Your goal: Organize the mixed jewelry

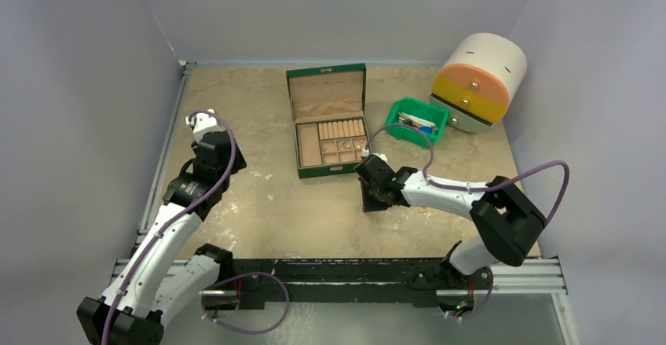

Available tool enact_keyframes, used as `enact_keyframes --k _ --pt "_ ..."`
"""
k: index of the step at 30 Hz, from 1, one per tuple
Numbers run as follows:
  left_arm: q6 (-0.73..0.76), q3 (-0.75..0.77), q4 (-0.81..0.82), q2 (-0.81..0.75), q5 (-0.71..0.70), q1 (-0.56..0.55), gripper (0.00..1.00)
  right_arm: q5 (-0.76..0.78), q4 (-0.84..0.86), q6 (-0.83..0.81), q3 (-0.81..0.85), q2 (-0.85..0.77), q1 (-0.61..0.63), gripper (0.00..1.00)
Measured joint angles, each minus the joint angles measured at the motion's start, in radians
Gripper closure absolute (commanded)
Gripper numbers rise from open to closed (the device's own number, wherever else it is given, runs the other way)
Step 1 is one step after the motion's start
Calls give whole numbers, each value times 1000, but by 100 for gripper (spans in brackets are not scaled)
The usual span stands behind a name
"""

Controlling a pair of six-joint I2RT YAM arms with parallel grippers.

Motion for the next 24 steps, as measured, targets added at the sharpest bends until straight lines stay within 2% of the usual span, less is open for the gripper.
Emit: enact_keyframes --k 9,24 --pt "0 0 0 2 0 0 54 38 -5 15 24 26 13 82" --pt "0 0 0 5 0 0 54 80 -40 39 64 60 23 75"
